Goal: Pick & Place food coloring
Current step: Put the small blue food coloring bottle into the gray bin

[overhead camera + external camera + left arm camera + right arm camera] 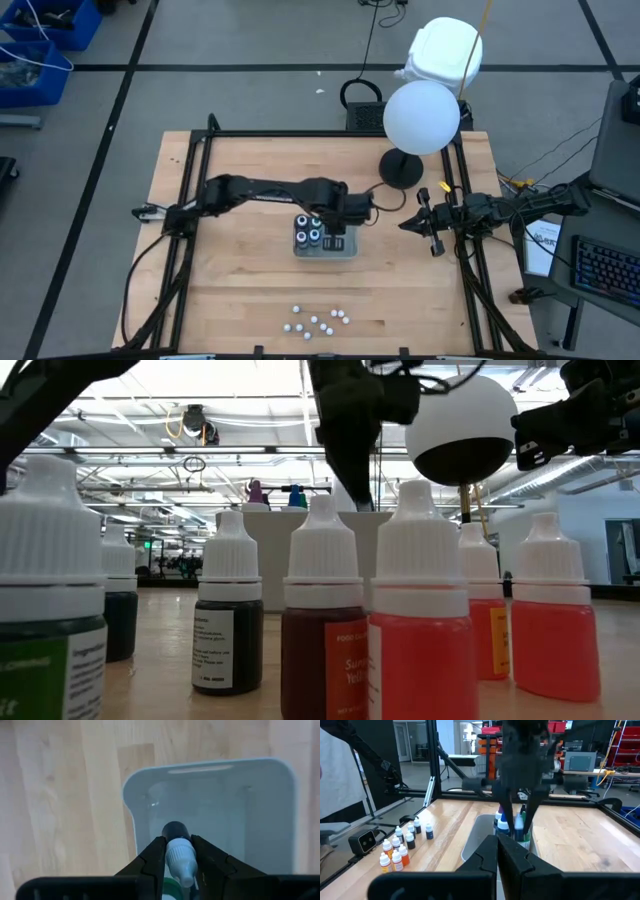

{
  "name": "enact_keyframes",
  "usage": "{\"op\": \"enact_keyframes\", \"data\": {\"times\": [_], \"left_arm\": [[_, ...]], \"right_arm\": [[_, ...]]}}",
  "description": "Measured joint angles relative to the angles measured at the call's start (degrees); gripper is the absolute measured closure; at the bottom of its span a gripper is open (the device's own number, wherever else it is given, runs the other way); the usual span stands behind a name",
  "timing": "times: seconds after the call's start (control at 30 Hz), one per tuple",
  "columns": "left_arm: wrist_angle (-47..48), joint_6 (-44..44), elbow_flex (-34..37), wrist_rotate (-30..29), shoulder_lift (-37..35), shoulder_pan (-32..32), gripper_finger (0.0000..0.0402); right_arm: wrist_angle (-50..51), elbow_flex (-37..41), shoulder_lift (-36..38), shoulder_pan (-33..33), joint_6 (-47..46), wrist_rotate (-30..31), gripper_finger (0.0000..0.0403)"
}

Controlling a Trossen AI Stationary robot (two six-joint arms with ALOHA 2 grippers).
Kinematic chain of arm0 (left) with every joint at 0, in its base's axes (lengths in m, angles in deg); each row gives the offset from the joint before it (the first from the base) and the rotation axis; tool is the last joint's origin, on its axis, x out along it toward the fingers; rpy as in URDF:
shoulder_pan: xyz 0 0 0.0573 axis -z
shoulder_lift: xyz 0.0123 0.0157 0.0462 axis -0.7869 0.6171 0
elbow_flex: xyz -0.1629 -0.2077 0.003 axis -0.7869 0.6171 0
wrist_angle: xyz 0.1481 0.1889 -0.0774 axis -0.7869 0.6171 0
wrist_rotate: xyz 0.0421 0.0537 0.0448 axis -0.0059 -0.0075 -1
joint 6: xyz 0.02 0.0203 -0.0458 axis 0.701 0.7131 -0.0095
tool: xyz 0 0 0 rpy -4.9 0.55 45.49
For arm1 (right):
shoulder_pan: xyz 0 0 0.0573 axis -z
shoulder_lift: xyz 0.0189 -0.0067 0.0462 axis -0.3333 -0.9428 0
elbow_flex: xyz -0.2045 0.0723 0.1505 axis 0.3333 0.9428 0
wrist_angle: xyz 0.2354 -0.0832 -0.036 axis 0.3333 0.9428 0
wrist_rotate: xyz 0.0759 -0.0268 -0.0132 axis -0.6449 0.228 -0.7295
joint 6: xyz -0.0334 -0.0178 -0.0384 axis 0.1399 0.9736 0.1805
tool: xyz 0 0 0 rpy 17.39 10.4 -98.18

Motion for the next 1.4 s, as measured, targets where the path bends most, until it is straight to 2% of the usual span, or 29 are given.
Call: {"op": "enact_keyframes", "data": {"times": [0.6, 1.2, 1.4], "left_arm": [[0.12, -1.77, 0.15, -2.55, 6.97, 0.19, 0.0314], [-1.51, 0.00, 1.46, -2.50, 7.07, 1.40, 0.0314], [-4.81, -0.06, 5.42, -2.17, 7.07, 1.60, 0.0314]], "right_arm": [[-0.50, 0.00, -1.37, 0.00, 0.85, 0.04, 0.0403], [-0.89, 0.00, -1.36, 0.00, 0.90, 0.02, 0.0403], [-0.85, 0.00, -1.36, 0.00, 0.90, 0.03, 0.0403]]}}
